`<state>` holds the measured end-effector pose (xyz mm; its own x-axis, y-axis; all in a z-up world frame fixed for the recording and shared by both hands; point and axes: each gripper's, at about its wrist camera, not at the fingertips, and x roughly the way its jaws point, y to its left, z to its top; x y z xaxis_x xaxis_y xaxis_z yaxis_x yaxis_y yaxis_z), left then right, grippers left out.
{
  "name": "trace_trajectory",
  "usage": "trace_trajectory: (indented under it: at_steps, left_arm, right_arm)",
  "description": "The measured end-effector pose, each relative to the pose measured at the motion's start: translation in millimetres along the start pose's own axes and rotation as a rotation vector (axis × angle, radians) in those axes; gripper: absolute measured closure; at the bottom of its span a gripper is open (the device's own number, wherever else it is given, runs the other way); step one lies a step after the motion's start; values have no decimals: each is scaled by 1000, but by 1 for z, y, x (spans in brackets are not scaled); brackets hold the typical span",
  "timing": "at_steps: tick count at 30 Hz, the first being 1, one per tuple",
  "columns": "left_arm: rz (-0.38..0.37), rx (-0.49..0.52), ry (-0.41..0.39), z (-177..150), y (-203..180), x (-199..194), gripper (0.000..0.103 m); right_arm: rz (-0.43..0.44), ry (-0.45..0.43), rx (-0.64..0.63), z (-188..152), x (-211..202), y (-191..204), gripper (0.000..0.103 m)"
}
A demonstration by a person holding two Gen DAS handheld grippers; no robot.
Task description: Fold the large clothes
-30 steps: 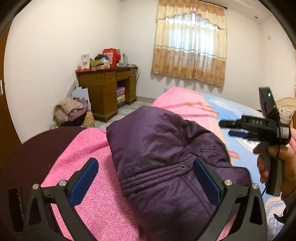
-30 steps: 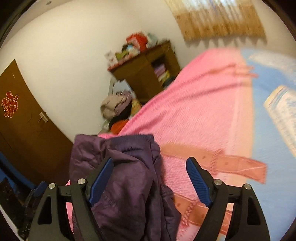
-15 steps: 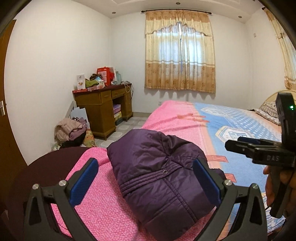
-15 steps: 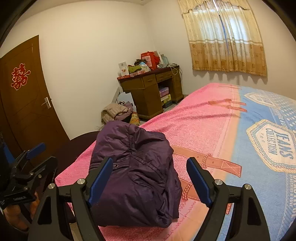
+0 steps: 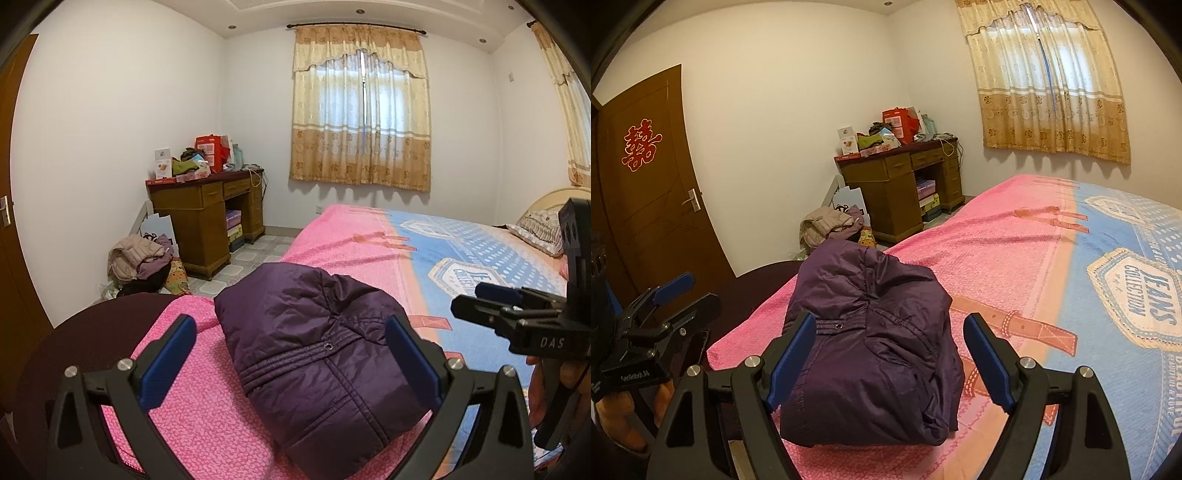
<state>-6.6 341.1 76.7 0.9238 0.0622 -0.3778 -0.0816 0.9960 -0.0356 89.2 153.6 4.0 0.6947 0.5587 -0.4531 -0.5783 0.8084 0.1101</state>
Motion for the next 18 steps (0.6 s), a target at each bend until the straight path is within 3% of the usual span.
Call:
trace_trajectory:
  at_steps: [18]
  left_arm:
    - [-1, -6, -5, 0, 2, 0, 0]
  right_arm:
    - [7, -4, 5, -2, -2, 4, 21]
